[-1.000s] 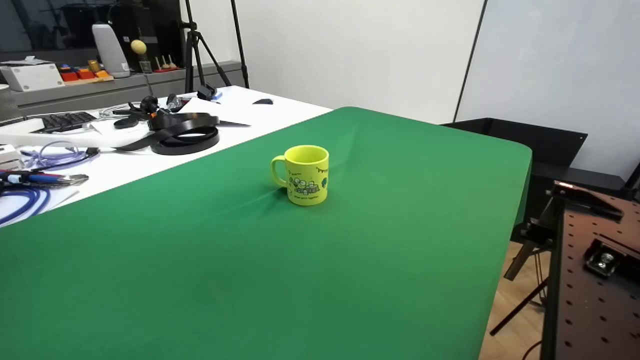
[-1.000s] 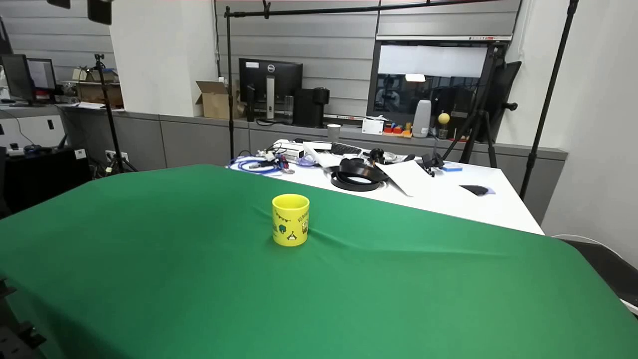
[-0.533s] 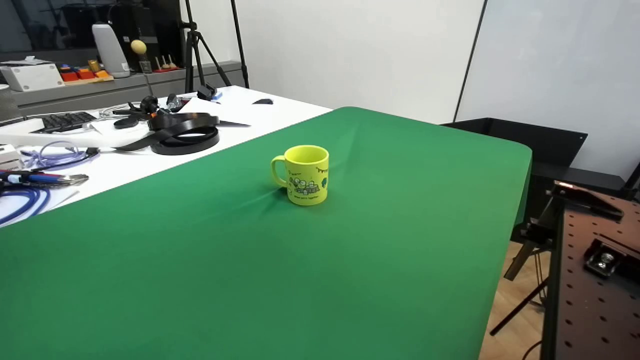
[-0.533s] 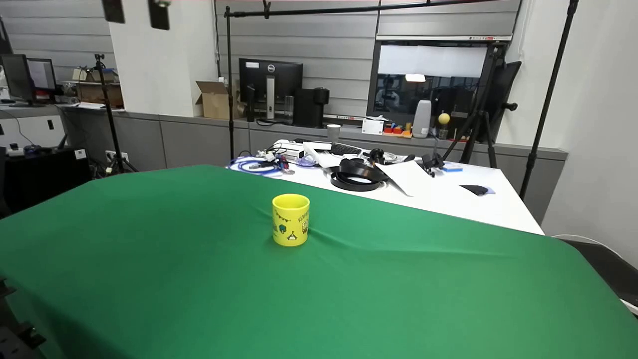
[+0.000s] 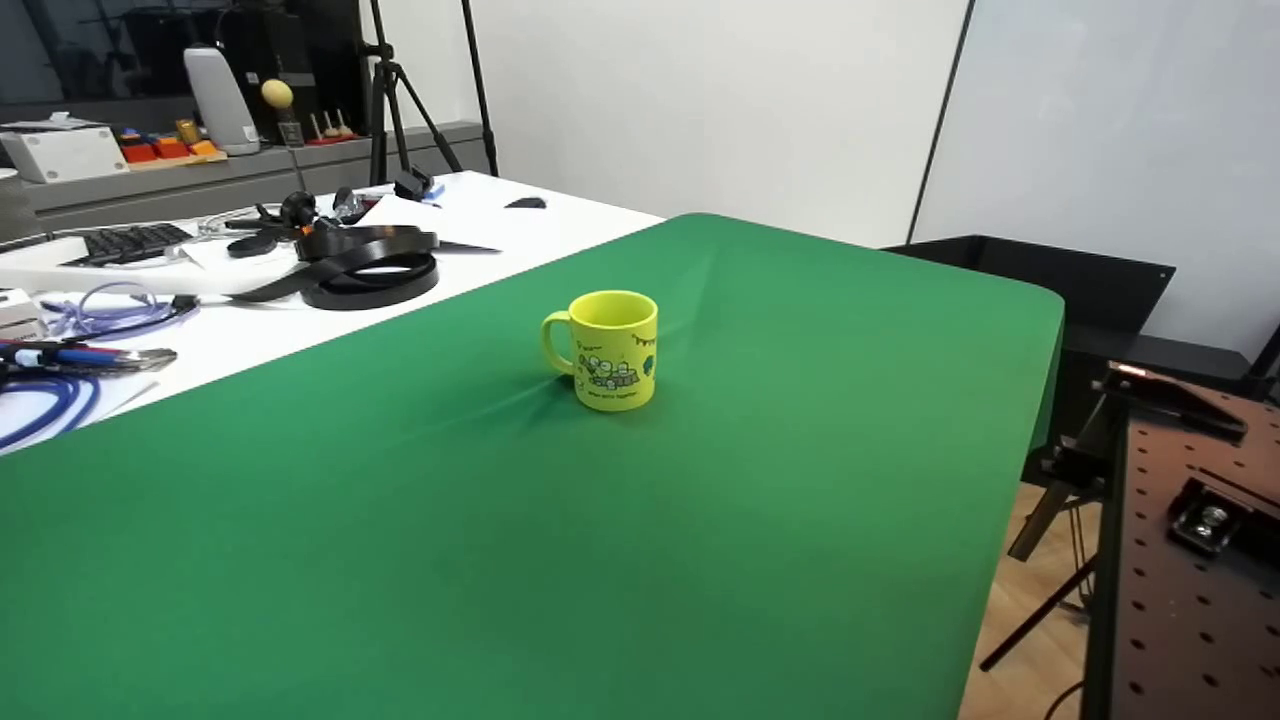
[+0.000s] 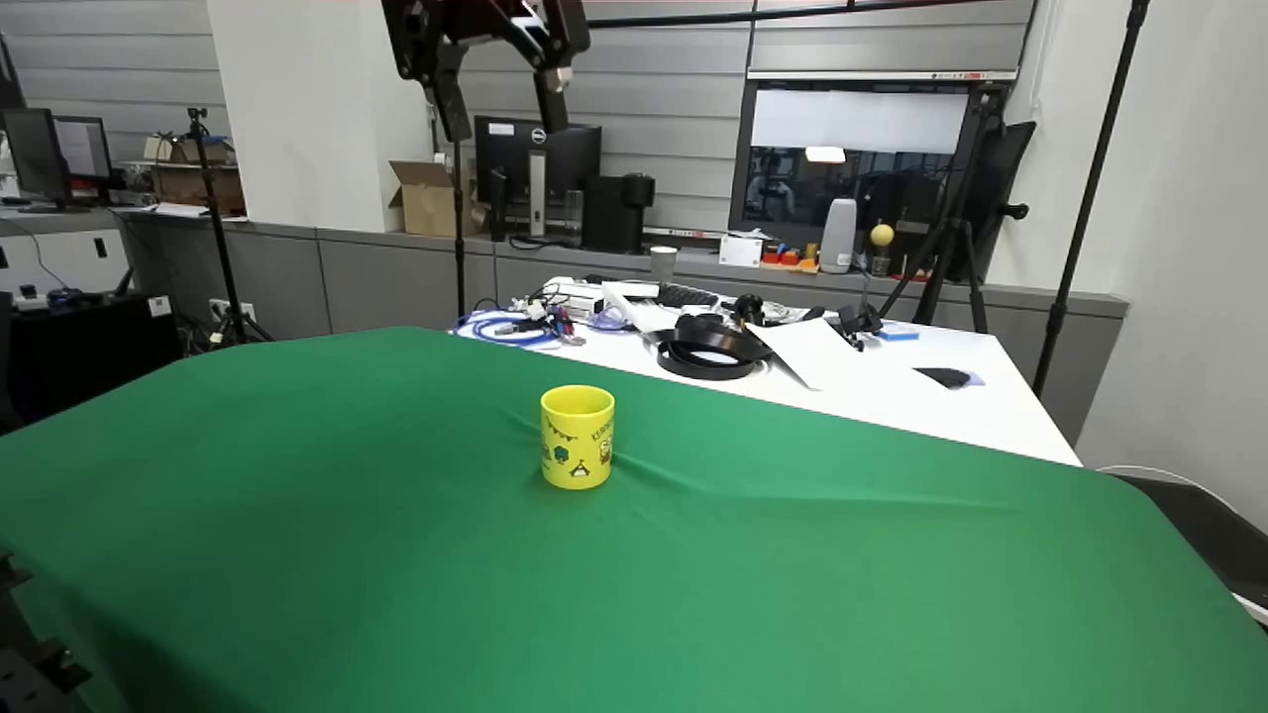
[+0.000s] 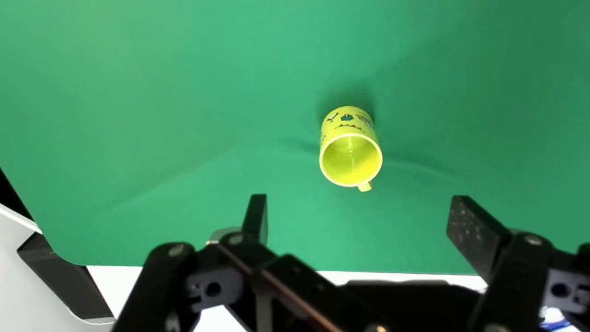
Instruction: Move the yellow mug to the center of the table
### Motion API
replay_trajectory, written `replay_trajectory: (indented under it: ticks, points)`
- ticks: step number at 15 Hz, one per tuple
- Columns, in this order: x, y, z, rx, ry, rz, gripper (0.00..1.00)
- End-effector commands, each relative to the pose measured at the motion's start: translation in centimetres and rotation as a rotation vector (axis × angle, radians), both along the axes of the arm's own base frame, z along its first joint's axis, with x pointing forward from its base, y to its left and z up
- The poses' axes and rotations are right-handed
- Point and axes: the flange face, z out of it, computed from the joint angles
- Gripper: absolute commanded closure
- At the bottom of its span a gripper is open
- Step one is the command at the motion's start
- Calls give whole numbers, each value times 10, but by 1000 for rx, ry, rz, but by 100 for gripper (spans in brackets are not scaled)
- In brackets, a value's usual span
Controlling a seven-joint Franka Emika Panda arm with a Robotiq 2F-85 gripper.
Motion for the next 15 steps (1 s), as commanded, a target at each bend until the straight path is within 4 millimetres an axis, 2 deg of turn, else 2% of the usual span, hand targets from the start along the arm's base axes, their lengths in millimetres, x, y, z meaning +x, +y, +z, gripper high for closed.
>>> replay_trajectory:
  ticks: [1, 3, 6, 11, 13, 15]
  points:
    - [0, 2, 1, 0, 0, 5, 0]
    - [2, 4, 3, -23, 3, 7, 0]
    - [25, -10, -17, -81, 40, 36, 0]
    - [75, -48, -74, -96, 103, 80, 0]
    - [94, -52, -98, -73, 150, 117, 0]
    - [111, -46, -117, -63, 189, 177, 0]
